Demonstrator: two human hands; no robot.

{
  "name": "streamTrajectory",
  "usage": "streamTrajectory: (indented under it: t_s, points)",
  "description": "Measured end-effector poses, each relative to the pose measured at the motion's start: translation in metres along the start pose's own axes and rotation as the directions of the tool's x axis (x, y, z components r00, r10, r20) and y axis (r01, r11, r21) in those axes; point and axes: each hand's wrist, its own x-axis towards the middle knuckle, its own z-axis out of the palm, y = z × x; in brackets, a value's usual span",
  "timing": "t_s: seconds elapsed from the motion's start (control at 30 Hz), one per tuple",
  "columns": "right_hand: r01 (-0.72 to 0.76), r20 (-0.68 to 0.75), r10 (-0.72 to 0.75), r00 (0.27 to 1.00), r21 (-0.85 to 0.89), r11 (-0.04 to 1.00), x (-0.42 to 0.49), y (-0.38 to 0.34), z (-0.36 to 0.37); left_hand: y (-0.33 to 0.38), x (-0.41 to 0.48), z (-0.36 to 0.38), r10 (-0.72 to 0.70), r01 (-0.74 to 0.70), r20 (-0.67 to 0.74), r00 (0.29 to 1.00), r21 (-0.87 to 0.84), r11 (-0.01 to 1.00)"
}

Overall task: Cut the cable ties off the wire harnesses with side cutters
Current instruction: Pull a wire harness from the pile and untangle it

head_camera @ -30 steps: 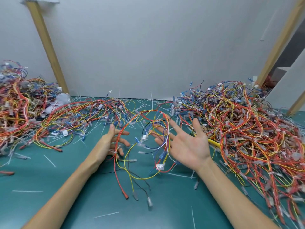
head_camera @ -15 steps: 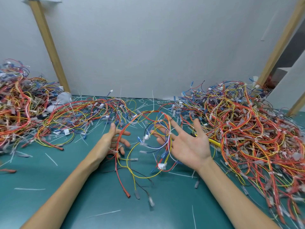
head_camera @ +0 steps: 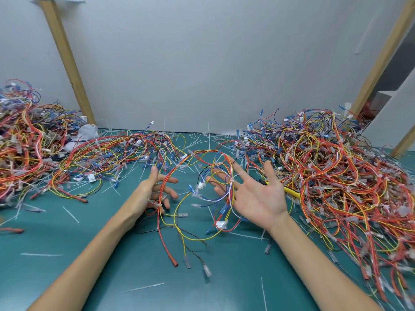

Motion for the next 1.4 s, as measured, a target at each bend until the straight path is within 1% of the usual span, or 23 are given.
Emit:
streamTrajectory:
  t_s: [0.5,0.9,1.0,1.03,1.07,1.13,1.17,1.23,1.27,1.3,1.33,1.37,1.4]
  points:
    - [0.002,-0.014,-0.002,1.0,0.003,1.0,-0.001,0.001,0.002,-0.003,0.002,-0.002,0.005,-0.005,0.007,1.0,0.001,1.0]
    - [0.003,0.026,-0.004,1.0,0.022,1.0,-0.003,-0.001,0.003,-0.005,0.004,-0.004,0.011,-0.011,0.028,1.0,-0.02,1.0]
    - [-0.005,0.027,0.006,1.0,-0.023,1.0,-0.003,-0.004,0.006,-0.004,0.003,-0.005,0.007,-0.007,0.027,1.0,-0.026,1.0]
    - [-0.008,0.014,0.009,1.0,-0.067,0.998,-0.002,-0.006,0.008,-0.003,0.003,-0.007,0.019,-0.019,0.016,1.0,-0.01,1.0]
    - [-0.012,-0.007,0.011,1.0,-0.13,0.991,-0.002,-0.01,0.01,-0.002,0.002,-0.009,0.052,-0.052,-0.016,0.999,0.042,0.998]
    - [-0.016,-0.05,0.001,0.999,-0.287,0.958,0.0,-0.018,0.015,0.0,0.0,-0.012,0.175,-0.145,-0.124,0.977,0.218,0.965]
    - [-0.018,-0.066,-0.007,0.998,-0.369,0.929,0.0,-0.023,0.017,0.0,0.0,-0.014,0.242,-0.174,-0.201,0.949,0.303,0.937]
    - [-0.027,-0.098,-0.03,0.995,-0.533,0.845,0.001,-0.032,0.023,0.0,-0.001,-0.017,0.385,-0.203,-0.363,0.849,0.45,0.87]
    - [-0.031,-0.114,-0.05,0.992,-0.615,0.788,0.002,-0.037,0.026,0.001,-0.001,-0.018,0.441,-0.221,-0.406,0.801,0.484,0.847]
    - [-0.035,-0.127,-0.073,0.989,-0.69,0.723,0.003,-0.042,0.03,0.004,-0.001,-0.017,0.456,-0.25,-0.409,0.79,0.465,0.849]
    - [-0.042,-0.136,-0.094,0.986,-0.755,0.655,0.005,-0.047,0.035,0.007,-0.001,-0.016,0.434,-0.293,-0.38,0.816,0.375,0.879]
    - [-0.053,-0.146,-0.111,0.983,-0.807,0.588,0.008,-0.052,0.04,0.012,0.0,-0.012,0.385,-0.322,-0.316,0.867,0.234,0.917]
    - [-0.069,-0.157,-0.127,0.979,-0.852,0.519,0.012,-0.058,0.045,0.016,0.0,-0.007,0.329,-0.32,-0.224,0.918,0.073,0.944]
